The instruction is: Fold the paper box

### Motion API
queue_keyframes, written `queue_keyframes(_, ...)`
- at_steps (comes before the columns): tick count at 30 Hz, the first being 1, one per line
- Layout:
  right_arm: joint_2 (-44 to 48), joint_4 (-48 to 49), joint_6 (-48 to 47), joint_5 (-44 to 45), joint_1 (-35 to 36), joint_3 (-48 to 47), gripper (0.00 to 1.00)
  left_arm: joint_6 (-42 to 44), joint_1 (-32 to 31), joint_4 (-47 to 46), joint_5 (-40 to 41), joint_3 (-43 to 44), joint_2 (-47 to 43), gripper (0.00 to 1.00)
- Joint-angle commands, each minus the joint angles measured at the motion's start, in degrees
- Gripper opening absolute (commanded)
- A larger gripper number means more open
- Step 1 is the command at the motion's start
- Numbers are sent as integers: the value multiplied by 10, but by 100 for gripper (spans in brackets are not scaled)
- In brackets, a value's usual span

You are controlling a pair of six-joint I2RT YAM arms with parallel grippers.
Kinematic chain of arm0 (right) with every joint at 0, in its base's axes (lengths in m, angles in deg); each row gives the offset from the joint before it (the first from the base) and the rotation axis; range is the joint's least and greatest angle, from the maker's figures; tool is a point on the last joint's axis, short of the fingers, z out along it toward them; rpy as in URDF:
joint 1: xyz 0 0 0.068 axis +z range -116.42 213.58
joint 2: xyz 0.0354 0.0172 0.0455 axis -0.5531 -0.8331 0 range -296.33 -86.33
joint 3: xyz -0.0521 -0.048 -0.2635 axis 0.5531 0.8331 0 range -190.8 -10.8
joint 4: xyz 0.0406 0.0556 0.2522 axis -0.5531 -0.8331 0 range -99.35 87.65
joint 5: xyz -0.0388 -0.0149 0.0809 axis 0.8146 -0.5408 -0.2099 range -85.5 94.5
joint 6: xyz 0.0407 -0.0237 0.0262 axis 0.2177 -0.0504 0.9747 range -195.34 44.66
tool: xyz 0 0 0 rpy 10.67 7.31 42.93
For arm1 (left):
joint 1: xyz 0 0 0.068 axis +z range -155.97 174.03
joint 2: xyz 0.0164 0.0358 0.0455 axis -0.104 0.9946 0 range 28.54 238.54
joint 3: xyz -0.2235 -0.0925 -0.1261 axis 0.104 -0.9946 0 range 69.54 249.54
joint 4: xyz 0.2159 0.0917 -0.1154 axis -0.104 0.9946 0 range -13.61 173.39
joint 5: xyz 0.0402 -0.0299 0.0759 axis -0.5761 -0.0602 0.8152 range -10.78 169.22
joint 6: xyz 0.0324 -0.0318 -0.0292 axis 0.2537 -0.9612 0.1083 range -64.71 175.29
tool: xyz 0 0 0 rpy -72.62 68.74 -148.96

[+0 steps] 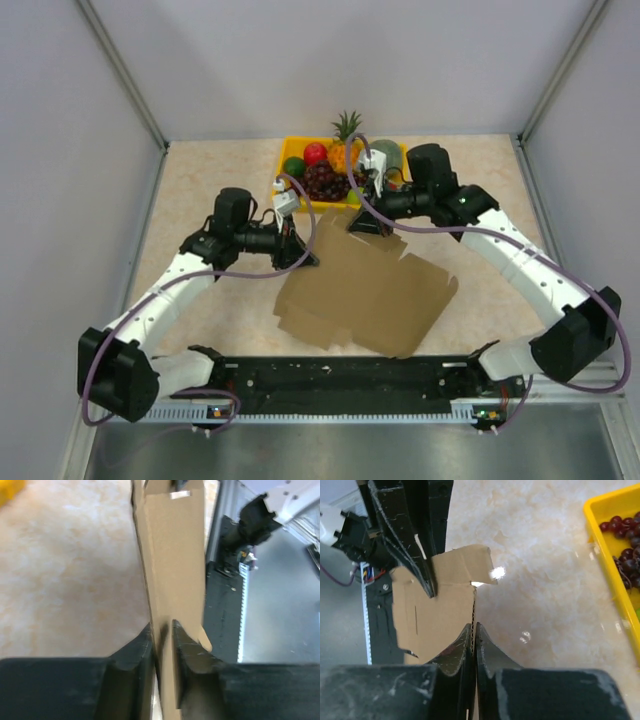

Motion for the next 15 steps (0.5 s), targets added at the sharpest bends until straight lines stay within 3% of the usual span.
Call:
queue_keyframes(1,44,104,101,76,-14,0,0,-105,19,-75,112,-6,-64,38)
queue_keyframes(3,101,207,203,65,-65,65,0,-186,25,-142,231,-50,-142,69)
queue_keyframes(6,160,293,310,33,-127,147,0,-254,33,-199,330,-132,-258,95)
queue_keyframes(9,194,295,356,21,-165,188,0,-296,35,-194,372,-173,-335,97)
queue_keyframes(11,217,376,434,-1,-189,250,0,-328,35,-213,372,-205,-359,99)
queue_keyframes(13,256,473,521,-15,-219,308,0,-340,36,-213,362,-222,-353,98)
queue_keyframes(15,277,485,542,-19,-229,323,0,-353,36,-236,338,-231,-328,96)
